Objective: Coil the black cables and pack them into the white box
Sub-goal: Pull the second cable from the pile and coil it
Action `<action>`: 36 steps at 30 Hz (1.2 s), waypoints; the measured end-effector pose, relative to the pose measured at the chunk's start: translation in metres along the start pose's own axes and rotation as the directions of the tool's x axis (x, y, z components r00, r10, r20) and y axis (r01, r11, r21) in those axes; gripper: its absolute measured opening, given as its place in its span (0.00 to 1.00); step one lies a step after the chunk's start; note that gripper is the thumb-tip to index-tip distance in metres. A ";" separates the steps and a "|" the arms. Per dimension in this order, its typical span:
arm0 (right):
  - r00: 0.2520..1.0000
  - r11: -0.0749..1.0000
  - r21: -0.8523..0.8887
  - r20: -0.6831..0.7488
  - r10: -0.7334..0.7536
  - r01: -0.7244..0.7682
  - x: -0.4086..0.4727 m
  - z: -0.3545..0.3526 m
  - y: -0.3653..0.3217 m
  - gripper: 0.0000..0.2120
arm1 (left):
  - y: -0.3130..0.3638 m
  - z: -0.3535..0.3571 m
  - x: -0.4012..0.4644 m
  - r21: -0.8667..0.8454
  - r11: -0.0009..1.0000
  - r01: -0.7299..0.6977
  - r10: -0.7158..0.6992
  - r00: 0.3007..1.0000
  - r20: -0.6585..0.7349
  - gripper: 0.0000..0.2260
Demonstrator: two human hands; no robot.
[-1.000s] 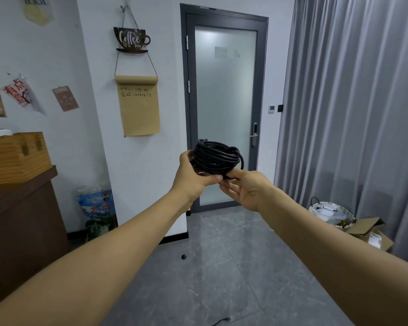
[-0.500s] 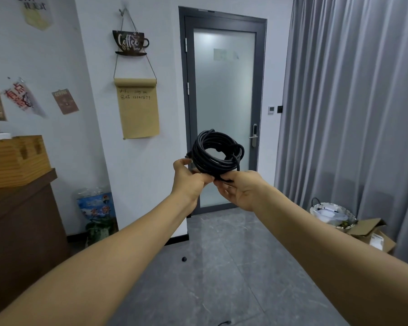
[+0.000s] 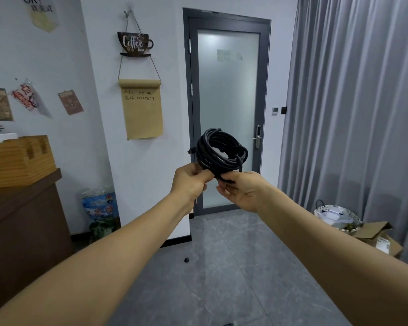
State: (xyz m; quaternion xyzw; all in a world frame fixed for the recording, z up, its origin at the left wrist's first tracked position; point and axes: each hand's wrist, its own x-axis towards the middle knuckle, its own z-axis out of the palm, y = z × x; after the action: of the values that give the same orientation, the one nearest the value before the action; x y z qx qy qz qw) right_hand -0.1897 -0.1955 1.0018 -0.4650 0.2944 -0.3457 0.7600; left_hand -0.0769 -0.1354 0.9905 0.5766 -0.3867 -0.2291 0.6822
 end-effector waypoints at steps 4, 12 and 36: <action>1.000 1.000 -0.014 0.017 -0.005 0.005 -0.001 0.005 0.003 0.06 | 0.002 -0.005 0.000 0.043 0.998 0.042 -0.042 0.999 -0.022 0.06; 0.995 0.997 0.082 0.098 -0.006 -0.002 -0.003 0.013 0.002 0.08 | 0.010 -0.014 0.000 0.046 0.999 -0.027 0.021 0.993 0.114 0.05; 0.636 0.285 -0.881 0.022 -0.771 0.376 0.008 0.011 0.005 0.26 | -0.007 -0.001 0.008 -0.084 0.996 0.032 -0.033 0.999 -0.011 0.07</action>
State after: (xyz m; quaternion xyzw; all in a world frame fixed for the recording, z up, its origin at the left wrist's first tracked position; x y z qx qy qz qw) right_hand -0.1752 -0.1943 1.0011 -0.7525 0.3772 -0.5091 0.1796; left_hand -0.0706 -0.1425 0.9856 0.5550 -0.3630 -0.2527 0.7045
